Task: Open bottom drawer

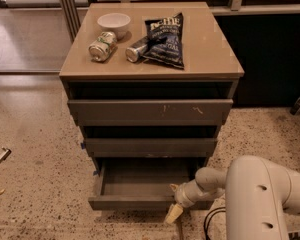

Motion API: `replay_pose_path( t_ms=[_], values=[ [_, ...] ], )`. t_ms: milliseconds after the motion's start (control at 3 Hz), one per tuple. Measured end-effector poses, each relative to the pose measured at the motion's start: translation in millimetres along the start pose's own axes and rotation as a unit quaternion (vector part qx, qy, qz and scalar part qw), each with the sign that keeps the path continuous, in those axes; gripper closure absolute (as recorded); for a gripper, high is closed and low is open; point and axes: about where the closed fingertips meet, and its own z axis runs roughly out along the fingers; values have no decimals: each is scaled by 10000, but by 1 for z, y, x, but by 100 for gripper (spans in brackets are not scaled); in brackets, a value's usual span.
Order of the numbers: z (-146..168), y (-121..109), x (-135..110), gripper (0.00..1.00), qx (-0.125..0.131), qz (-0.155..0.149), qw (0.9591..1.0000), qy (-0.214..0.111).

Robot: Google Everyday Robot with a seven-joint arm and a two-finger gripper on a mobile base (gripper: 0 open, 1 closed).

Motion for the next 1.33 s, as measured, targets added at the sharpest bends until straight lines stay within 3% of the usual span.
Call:
replay_pose_path(
  t_ms=[333,667,1333],
  values=[
    [6,9,11,0,-109,111,9997,191],
    [7,19,26,18,-233,218,9991,272],
    [3,26,35,65,-338,278,9986,299]
  ],
)
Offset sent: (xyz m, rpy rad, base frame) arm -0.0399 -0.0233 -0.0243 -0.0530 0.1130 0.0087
